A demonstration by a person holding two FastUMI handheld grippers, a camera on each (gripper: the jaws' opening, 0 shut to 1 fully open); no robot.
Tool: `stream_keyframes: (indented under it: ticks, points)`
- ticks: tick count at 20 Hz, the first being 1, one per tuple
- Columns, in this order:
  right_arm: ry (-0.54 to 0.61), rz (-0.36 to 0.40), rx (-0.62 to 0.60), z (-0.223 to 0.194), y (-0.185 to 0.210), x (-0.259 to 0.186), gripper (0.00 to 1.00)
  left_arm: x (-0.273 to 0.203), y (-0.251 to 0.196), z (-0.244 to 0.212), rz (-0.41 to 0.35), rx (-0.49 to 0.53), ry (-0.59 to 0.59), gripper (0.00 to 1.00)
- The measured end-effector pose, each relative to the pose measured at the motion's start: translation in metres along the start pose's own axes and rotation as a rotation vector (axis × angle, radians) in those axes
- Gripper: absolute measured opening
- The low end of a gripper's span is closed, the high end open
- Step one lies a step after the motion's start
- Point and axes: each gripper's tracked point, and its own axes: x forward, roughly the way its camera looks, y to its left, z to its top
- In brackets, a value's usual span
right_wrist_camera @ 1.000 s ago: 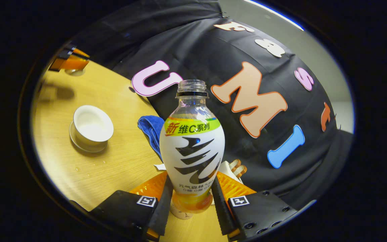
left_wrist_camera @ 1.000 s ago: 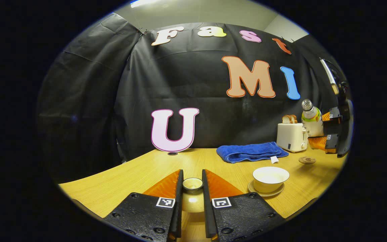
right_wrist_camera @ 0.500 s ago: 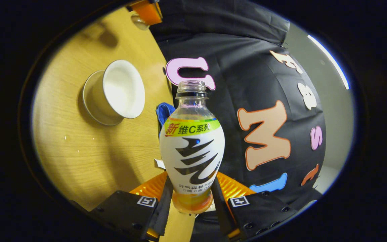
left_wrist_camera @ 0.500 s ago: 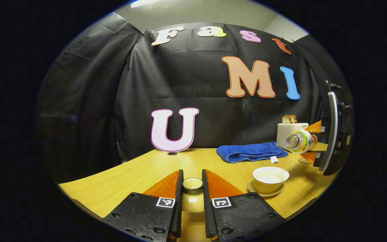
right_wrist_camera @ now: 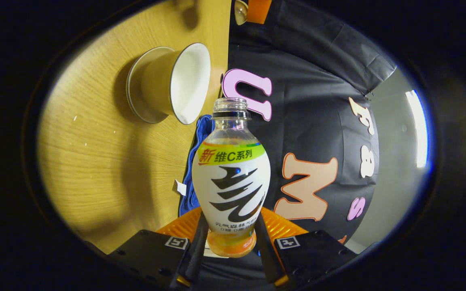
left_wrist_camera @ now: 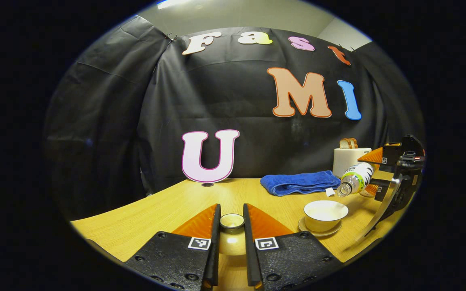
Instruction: Open the teacup lid with one hand, grasp the water bottle and pour water into the teacup with the other hand; after pouring, place the water bottle on the coaster and then close the teacup lid.
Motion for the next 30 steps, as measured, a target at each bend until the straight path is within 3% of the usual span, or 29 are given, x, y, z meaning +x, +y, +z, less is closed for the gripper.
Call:
stream_keyframes:
  ticks: [14,20,22,27,28,30]
  points:
    - [-0.024,-0.161,-0.239,-0.003,-0.03,0.005,0.65,0.0,0.0,0.0,0.0,0.001,0.001,0.25]
    - [-0.017,-0.152,-0.229,-0.004,-0.028,0.004,0.65,0.0,0.001,-0.001,0.0,0.0,0.001,0.25]
    - [-0.005,-0.073,-0.11,-0.005,-0.009,0.003,0.65,0.001,0.0,0.0,0.0,0.0,0.001,0.25]
    - [0.038,0.145,0.358,0.001,0.03,-0.008,0.62,0.0,0.0,-0.001,0.0,0.0,0.002,0.25]
    - [0.045,0.181,0.452,0.003,0.032,-0.011,0.67,0.0,0.0,0.0,0.0,0.0,0.001,0.25]
    - [0.058,0.248,0.673,0.009,0.036,-0.017,0.62,0.0,0.0,-0.001,0.0,0.0,0.001,0.25]
